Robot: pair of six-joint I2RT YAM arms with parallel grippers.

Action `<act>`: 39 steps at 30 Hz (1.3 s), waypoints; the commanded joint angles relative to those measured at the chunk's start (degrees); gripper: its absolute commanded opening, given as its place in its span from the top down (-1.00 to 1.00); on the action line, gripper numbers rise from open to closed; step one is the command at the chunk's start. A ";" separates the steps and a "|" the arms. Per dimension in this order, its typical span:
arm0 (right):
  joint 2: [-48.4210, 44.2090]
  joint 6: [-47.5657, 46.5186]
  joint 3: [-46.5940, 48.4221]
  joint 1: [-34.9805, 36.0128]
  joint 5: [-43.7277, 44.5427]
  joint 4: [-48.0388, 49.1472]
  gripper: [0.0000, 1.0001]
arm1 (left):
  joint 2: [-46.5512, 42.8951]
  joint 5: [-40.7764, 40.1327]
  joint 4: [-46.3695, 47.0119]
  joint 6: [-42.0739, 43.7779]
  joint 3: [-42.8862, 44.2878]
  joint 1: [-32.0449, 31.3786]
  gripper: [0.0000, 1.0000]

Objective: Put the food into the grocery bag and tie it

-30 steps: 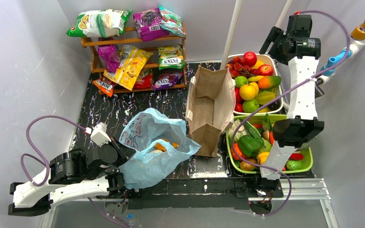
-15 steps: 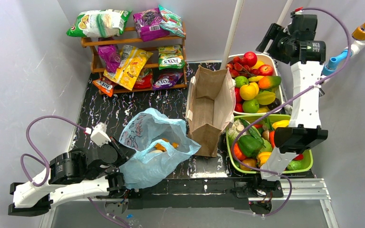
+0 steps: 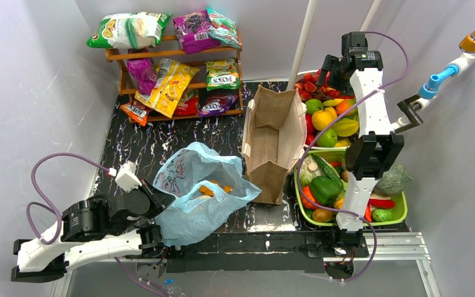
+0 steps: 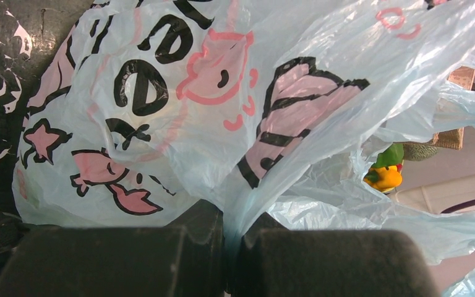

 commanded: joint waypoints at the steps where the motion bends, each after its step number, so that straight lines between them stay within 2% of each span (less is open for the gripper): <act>1: 1.93 -2.93 3.93 -0.31 4.63 0.91 -0.70 | -0.92 -1.71 -3.17 -0.90 -0.45 0.26 1.00; 11: 5.73 -5.43 0.12 -0.59 1.25 7.04 -0.73 | -2.28 -3.00 -6.07 -1.39 0.15 0.26 1.00; 20: 10.39 -5.08 1.57 -1.50 -1.69 6.83 -0.70 | -2.43 -4.35 -6.66 -1.09 0.24 0.24 1.00; 24: 11.59 -4.28 1.15 -1.60 -6.06 7.01 -0.63 | -2.57 -4.73 -6.71 -1.30 -0.22 0.24 1.00; 26: 11.59 -4.16 0.74 -1.58 -8.70 7.58 -0.51 | -2.66 -4.80 -6.53 -1.42 -0.68 0.25 1.00; 29: 11.62 -3.93 0.98 -1.60 -10.72 7.91 -0.13 | -2.68 -4.95 -6.27 -1.57 -1.19 0.29 1.00; 35: 11.08 -3.62 1.81 -1.60 -10.90 7.59 0.93 | -2.45 -5.37 -6.02 -1.60 -1.18 0.29 1.00; 39: 9.91 -3.11 1.74 -1.60 -11.39 7.06 0.97 | -2.11 -5.48 -5.48 -1.38 -1.01 0.26 1.00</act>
